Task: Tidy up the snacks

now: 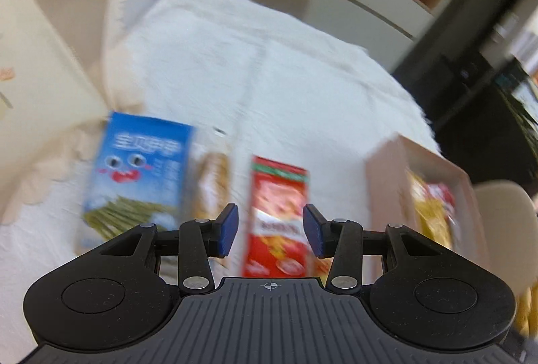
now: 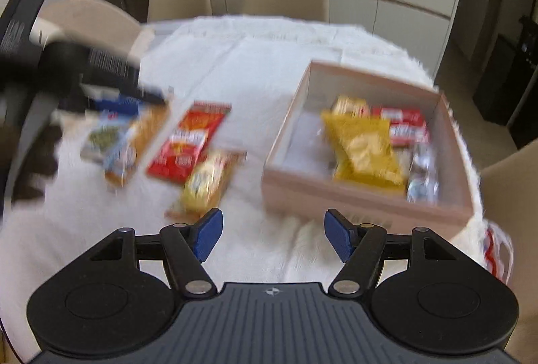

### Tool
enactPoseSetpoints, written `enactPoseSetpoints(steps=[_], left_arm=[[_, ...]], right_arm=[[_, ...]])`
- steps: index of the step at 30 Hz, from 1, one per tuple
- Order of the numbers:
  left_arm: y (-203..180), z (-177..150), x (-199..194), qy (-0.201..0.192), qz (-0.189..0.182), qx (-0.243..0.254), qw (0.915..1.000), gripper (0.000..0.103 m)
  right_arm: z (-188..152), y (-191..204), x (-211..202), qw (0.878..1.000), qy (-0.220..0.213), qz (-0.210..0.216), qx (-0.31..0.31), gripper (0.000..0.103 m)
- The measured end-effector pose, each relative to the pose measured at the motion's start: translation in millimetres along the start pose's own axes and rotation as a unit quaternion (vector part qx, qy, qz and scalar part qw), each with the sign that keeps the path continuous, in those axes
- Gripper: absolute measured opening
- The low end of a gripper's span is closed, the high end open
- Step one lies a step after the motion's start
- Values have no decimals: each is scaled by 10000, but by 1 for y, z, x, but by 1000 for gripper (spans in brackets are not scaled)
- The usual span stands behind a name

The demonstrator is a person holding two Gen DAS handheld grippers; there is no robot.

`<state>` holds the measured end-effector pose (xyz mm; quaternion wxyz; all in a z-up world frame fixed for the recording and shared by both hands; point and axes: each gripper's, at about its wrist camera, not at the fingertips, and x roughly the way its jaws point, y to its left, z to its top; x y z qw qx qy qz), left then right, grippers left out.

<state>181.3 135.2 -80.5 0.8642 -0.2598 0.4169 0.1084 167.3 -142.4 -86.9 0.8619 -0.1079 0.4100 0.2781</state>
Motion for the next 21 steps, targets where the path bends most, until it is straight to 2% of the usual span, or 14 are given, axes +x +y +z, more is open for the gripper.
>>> enactPoseSetpoints(steps=[2, 3, 5, 8, 10, 11, 13, 16, 19, 20, 21], left_arm=[[0, 7, 11, 190, -118, -43, 9997, 47], [-6, 8, 20, 320, -145, 98, 9993, 47], [-22, 8, 39, 575, 28, 506, 9971, 47], [-35, 5, 65, 853, 283, 764, 9930, 48], [-42, 2, 78, 846, 627, 993, 9895, 49], [-45, 0, 84, 845, 702, 1141, 9874, 56], [-47, -1, 89, 683, 659, 1339, 9864, 61], [-44, 2, 90, 679, 604, 1245, 9881, 62], [-43, -4, 83, 673, 494, 1355, 9873, 55], [-42, -9, 78, 665, 348, 1390, 9874, 41], [-41, -14, 72, 646, 244, 1411, 9876, 35]], right_arm=[[-9, 1, 8, 9995, 169, 215, 144, 68], [-12, 1, 13, 9991, 252, 262, 213, 68], [-15, 5, 24, 9985, 382, 205, 336, 68], [-18, 6, 28, 9975, 438, 185, 530, 68], [-21, 6, 25, 9968, 451, 225, 626, 68], [-23, 6, 25, 9965, 464, 222, 655, 68], [-29, 3, 22, 9957, 527, 180, 735, 68], [-42, -3, 19, 9937, 612, 166, 922, 68], [-52, -8, 14, 9926, 631, 146, 1030, 68], [-54, -9, 13, 9926, 619, 127, 1038, 68], [-54, -11, 11, 9928, 591, 102, 1037, 68]])
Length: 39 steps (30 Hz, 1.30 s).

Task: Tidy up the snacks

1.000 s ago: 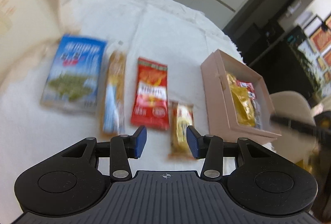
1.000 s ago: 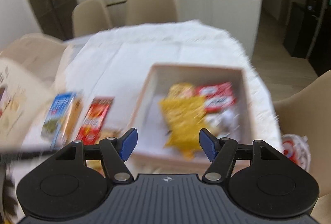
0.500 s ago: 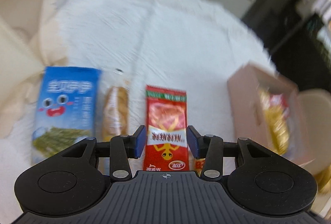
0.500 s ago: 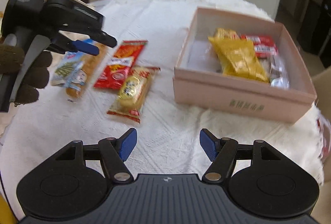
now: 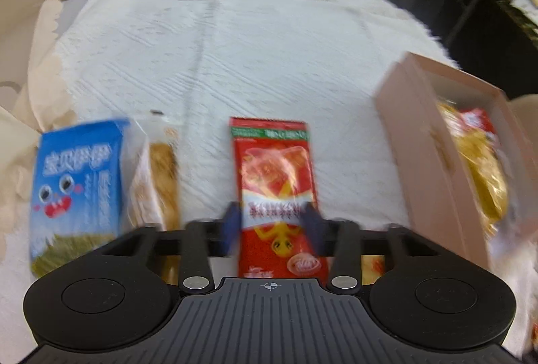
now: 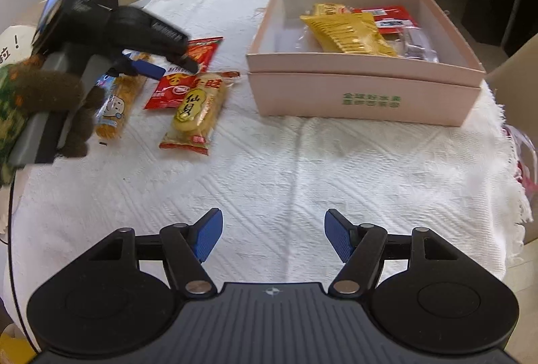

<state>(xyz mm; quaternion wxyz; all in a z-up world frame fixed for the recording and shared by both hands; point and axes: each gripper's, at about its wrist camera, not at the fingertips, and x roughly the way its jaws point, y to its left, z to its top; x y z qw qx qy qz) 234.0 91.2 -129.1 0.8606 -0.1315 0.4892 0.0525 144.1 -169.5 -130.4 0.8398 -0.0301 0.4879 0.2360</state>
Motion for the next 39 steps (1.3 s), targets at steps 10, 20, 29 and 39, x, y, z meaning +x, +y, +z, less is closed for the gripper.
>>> enactPoseSetpoints(steps=[10, 20, 29, 39], left_arm=[[32, -106, -67, 189, -396, -479, 9979, 20], [97, -149, -130, -257, -450, -1725, 9836, 22], [114, -156, -137, -136, -416, -1936, 9801, 23], [79, -39, -95, -653, -244, -1038, 9921, 28]], right_arm=[[23, 14, -5, 9979, -347, 14, -546, 68], [101, 116, 55, 9896, -268, 930, -1068, 68], [126, 160, 108, 9820, 139, 1263, -1397, 69], [82, 61, 18, 9927, -650, 551, -851, 74]])
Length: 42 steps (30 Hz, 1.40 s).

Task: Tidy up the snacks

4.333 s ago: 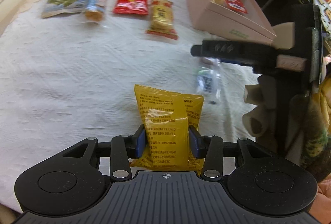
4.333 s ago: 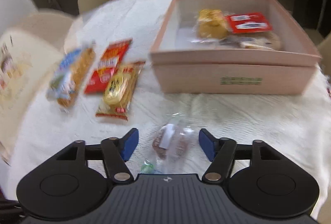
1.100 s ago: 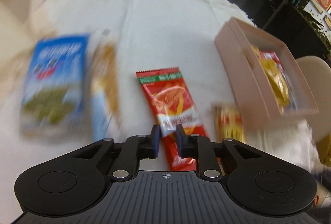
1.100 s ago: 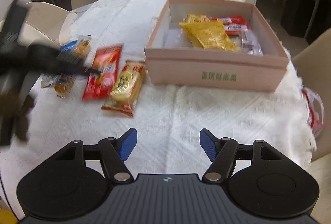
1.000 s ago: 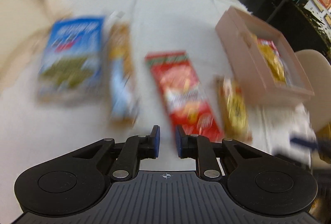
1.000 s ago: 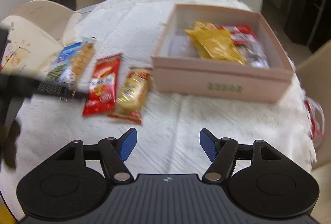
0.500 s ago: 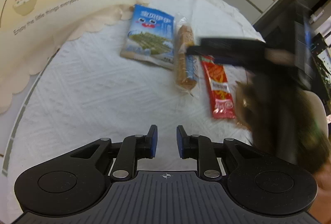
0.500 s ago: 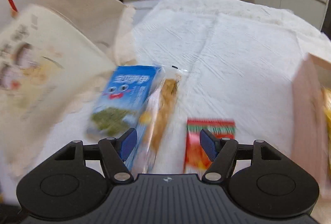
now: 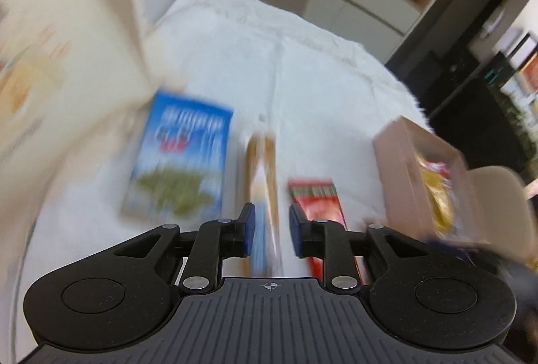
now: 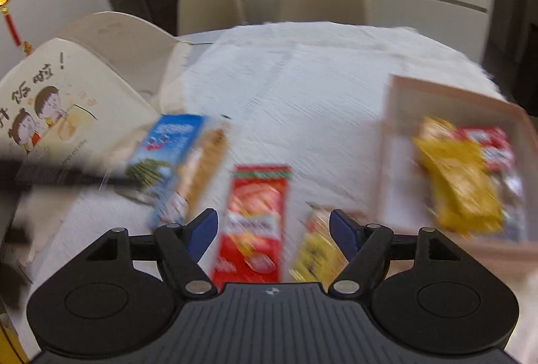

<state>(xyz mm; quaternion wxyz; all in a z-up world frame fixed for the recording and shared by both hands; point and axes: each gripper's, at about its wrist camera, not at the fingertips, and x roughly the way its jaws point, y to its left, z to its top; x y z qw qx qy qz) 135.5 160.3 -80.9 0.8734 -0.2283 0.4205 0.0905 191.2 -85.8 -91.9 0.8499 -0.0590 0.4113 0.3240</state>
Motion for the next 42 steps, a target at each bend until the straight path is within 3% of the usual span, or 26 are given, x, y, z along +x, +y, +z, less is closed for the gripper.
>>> enactPoseSetpoints(steps=[3, 4, 5, 8, 10, 13, 15, 21, 27, 29, 32, 38, 42], left_arm=[[-17, 14, 43, 354, 579, 322, 9972, 29], [-18, 15, 56, 495, 556, 332, 9967, 32], [-19, 14, 62, 517, 490, 306, 9970, 45], [-21, 4, 77, 649, 518, 428, 9956, 43], [-20, -3, 76, 511, 569, 682, 9947, 38], [-4, -15, 56, 611, 272, 272, 9974, 34], [9, -33, 36, 626, 125, 39, 9980, 33], [26, -87, -6, 841, 183, -238, 9960, 33], [28, -92, -9, 825, 133, -433, 9956, 33], [28, -91, -7, 815, 119, -450, 9956, 33], [26, -92, -8, 782, 175, -436, 9958, 33], [17, -99, -11, 818, 200, -509, 9951, 33], [-10, -117, -17, 1005, -183, -257, 9944, 33]], right_arm=[[-20, -4, -7, 9993, -22, -340, -128, 74], [-26, -6, -9, 9988, -2, -441, -204, 74], [-32, -5, -9, 9983, 22, -512, -286, 74], [-41, 2, -11, 9965, -53, -635, -542, 74], [-43, 13, -8, 9947, -245, -671, -743, 74], [-36, 28, 3, 9929, -350, -543, -997, 75], [-29, 34, 17, 9936, -295, -446, -995, 75], [-11, 42, 66, 9965, 20, -200, -816, 75], [-6, 53, 98, 9951, 149, -315, -925, 75], [-3, 53, 92, 9958, 228, -259, -847, 48], [-5, 53, 67, 9967, 172, -297, -741, 46], [-22, 37, -12, 9977, -19, 74, -666, 46], [-39, 21, -55, 9975, -136, 44, -696, 46]])
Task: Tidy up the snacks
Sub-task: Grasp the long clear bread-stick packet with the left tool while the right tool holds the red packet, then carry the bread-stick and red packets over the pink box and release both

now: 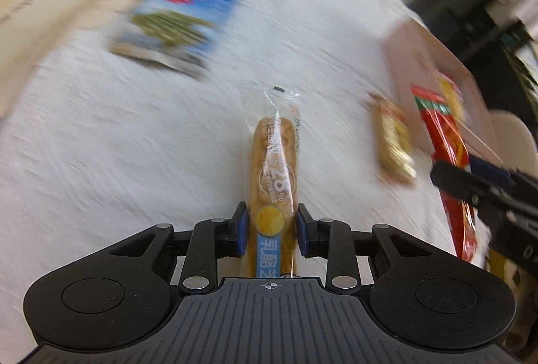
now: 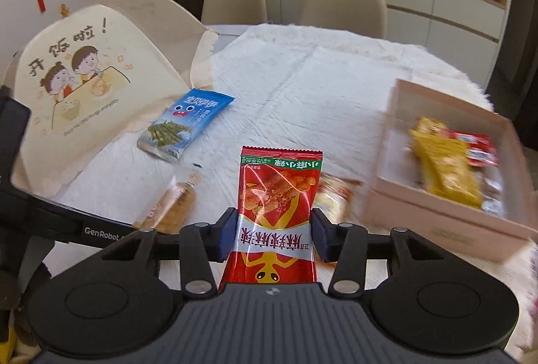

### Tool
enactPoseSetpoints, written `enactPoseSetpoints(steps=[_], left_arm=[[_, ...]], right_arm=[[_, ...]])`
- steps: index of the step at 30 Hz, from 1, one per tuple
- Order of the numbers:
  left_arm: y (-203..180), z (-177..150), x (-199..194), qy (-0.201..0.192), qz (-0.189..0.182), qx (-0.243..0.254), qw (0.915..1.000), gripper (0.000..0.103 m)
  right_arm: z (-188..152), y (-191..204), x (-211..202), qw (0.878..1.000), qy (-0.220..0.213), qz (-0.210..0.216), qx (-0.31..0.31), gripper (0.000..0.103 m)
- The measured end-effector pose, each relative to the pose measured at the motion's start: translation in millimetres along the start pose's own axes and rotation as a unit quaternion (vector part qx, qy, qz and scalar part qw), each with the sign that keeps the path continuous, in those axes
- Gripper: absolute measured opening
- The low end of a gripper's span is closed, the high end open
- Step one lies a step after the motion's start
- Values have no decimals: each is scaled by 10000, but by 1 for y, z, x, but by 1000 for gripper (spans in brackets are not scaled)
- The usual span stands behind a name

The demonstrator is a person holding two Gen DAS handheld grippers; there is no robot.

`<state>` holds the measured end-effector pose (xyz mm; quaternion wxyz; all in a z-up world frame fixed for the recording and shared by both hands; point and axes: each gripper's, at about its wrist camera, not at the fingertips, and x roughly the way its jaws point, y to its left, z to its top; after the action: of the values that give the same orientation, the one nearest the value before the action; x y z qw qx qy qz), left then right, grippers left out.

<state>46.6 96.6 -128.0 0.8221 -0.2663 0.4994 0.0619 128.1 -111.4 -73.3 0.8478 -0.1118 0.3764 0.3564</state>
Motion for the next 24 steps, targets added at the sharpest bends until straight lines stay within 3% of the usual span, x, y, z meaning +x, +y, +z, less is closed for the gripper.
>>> enactPoseSetpoints(steps=[6, 12, 15, 17, 21, 24], left_arm=[[-56, -34, 8, 633, -505, 732, 9940, 32], [-97, -42, -9, 518, -725, 1261, 9880, 32], [-105, -29, -27, 289, -896, 1158, 9888, 32], [-114, -10, -51, -107, -1091, 1105, 9878, 32], [-149, 41, -102, -1126, -1408, 1380, 9739, 33], [-179, 76, -114, -1443, -1598, 1490, 9651, 33]], right_arm=[[-31, -27, -42, 9990, -137, -429, 39, 46], [-51, -58, -60, 9962, -232, -667, 510, 46], [-55, -65, -75, 9945, -414, -794, 540, 46], [-55, -70, -87, 9929, -584, -896, 524, 46], [-55, -81, -113, 9876, -923, -1082, 669, 46], [-60, -87, -123, 9840, -980, -1179, 907, 46]])
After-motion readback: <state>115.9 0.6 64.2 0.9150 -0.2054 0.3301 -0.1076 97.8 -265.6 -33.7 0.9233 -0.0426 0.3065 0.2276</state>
